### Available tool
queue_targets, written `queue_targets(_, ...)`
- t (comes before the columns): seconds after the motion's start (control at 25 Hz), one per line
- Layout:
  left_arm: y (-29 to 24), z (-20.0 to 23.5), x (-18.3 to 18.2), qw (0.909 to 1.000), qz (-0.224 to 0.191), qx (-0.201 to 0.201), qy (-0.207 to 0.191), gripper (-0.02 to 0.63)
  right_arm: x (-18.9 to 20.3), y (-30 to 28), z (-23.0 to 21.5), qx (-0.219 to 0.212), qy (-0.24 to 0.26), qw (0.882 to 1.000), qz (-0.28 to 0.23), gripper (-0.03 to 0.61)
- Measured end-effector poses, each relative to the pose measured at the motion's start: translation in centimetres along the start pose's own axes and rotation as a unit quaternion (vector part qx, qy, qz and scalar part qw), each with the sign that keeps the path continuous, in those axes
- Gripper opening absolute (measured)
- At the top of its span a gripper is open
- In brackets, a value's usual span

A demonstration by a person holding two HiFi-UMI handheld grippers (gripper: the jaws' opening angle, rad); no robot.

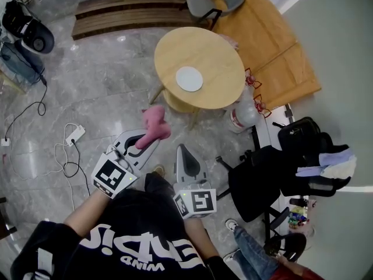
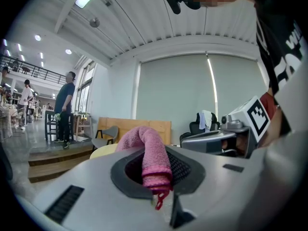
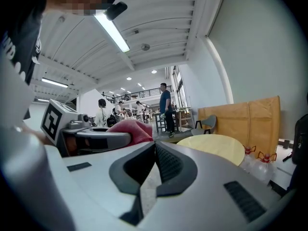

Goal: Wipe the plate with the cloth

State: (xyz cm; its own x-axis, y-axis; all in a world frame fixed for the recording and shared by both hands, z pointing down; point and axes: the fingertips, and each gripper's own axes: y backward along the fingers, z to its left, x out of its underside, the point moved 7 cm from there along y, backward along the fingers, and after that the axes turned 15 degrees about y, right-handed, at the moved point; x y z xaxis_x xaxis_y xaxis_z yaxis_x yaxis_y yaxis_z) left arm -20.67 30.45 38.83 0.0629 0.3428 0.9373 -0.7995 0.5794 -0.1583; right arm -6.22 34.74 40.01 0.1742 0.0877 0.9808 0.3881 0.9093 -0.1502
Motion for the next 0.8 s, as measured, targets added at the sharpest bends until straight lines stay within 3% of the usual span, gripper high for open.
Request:
queue_targets(0.24, -3.0, 0.4, -0.8, 1.0, 0.0, -0.003, 0.002, 0.048, 0.3, -1.2, -2.8, -0.01, 0.003, 1.0, 0.005, 0.023)
queue_targets(0.4, -5.0, 0.7, -0.4, 0.9997, -0.012, -0.012, -0.018, 0.048, 0.6, -1.7, -4.9, -0.017, -0.001, 1.0, 0.004, 0.023)
queue_targets(0.8, -9.0, 0.4, -1.4, 0.9995, -0.009, -0.031, -0.003, 0.048, 1.4, -2.9, -9.3, -0.035, -0.003, 0.999, 0.004, 0.023)
